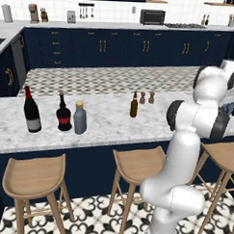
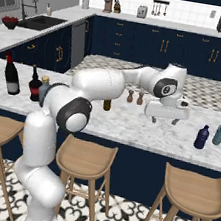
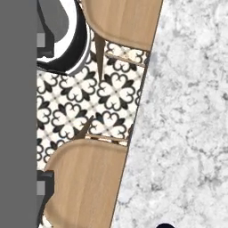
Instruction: Move the plastic bottles in the middle to the plastics group, and the glass bottles in the middle to the glass group.
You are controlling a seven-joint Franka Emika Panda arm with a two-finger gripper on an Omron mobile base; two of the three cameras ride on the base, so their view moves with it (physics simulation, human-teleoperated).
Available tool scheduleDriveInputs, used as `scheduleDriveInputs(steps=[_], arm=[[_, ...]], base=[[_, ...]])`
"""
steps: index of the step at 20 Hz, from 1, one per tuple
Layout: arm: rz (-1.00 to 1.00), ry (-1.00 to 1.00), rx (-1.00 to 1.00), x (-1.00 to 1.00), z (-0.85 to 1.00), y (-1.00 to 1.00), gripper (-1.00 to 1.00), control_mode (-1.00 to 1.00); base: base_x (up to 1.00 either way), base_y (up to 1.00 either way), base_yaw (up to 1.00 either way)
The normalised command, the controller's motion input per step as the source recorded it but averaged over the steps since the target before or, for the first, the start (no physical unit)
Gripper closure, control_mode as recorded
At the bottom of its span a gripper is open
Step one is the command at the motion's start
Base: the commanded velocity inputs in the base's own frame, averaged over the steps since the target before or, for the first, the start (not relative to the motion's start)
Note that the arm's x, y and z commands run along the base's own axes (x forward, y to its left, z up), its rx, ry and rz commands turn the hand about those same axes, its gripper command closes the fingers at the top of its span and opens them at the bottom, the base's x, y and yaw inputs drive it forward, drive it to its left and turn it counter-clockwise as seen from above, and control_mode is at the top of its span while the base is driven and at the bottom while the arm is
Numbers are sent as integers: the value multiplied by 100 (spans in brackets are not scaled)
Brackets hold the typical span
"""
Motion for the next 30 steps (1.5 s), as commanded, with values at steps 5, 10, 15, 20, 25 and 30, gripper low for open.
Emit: scheduleDriveInputs(steps=[5, 10, 15, 20, 25, 30], arm=[[4, 20, 1, 53, 20, 60, -100, -100], [1, 22, 15, 48, 24, 52, -100, -100], [1, 11, 19, 34, 17, 57, -100, -100], [0, 2, 10, 35, 1, 72, -100, -100], [1, -3, 6, 38, 0, 71, -100, -100], [2, -18, 0, 49, -1, 60, -100, -100]], base=[[0, 0, 0], [0, 0, 0], [0, 0, 0], [0, 0, 0], [0, 0, 0], [0, 0, 0]])
